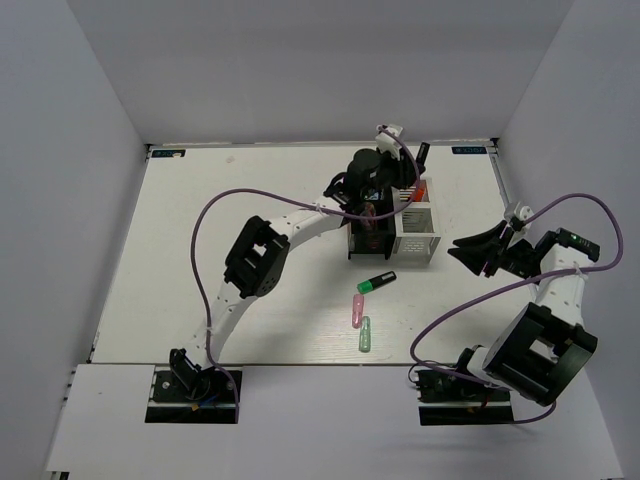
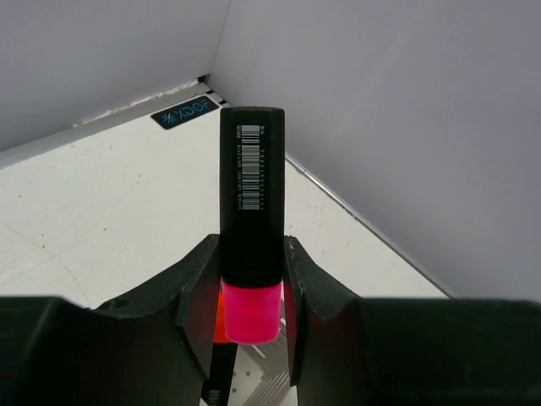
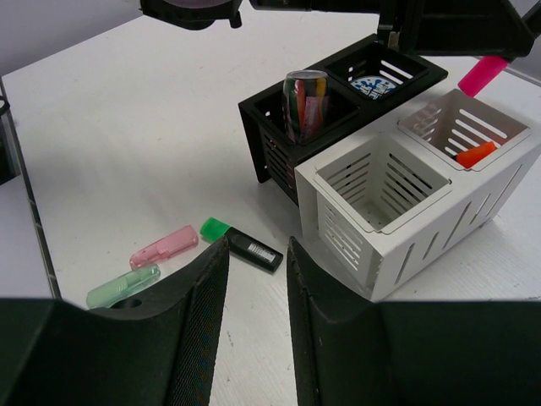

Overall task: Sort the stationery into containers
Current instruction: Place the pen in the storage box.

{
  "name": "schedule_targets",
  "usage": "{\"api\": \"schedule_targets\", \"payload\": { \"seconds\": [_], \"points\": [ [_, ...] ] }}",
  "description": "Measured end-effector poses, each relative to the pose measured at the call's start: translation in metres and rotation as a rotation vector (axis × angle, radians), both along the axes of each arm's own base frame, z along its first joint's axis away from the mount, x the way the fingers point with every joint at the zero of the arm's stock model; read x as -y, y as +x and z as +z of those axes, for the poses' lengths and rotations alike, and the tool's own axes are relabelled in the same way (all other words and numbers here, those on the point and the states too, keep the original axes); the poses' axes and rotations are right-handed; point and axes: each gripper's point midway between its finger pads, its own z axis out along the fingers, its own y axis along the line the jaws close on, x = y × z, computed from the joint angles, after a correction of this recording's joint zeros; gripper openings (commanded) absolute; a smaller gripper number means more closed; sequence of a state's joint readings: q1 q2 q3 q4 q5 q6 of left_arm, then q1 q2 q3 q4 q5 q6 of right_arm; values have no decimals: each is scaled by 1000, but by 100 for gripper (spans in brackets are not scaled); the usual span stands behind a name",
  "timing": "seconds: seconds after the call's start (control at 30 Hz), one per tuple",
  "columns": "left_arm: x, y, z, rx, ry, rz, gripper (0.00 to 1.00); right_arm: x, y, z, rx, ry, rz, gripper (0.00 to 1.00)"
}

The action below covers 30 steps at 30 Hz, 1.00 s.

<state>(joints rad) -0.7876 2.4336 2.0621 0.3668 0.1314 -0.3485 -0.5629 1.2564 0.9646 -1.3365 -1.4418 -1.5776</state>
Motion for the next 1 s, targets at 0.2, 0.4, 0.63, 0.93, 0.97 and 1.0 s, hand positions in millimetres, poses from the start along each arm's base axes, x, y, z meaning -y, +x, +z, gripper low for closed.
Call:
{"api": "schedule_targets", "payload": {
  "seconds": [0.2, 0.4, 0.63, 0.93, 0.97, 1.0],
  "points": [
    [0, 1, -21, -31, 42, -1, 0, 0, 1, -1, -2, 2, 0, 39],
    [1, 0, -38, -60, 78, -8, 7, 2, 1, -1, -2, 3, -5, 40],
    [1, 0, -50, -78, 112, -9, 38, 2, 1, 0, -3, 4, -8, 43],
    [0, 0, -51, -78, 130, -9, 65, 3, 1, 0, -2, 4, -13, 48],
    [0, 0, -49, -77, 129, -9, 66, 3, 1, 0, -2, 4, -13, 48],
    [0, 0, -48, -78, 128, -9, 66, 3, 1, 0, -2, 4, -14, 48]
  ]
}}
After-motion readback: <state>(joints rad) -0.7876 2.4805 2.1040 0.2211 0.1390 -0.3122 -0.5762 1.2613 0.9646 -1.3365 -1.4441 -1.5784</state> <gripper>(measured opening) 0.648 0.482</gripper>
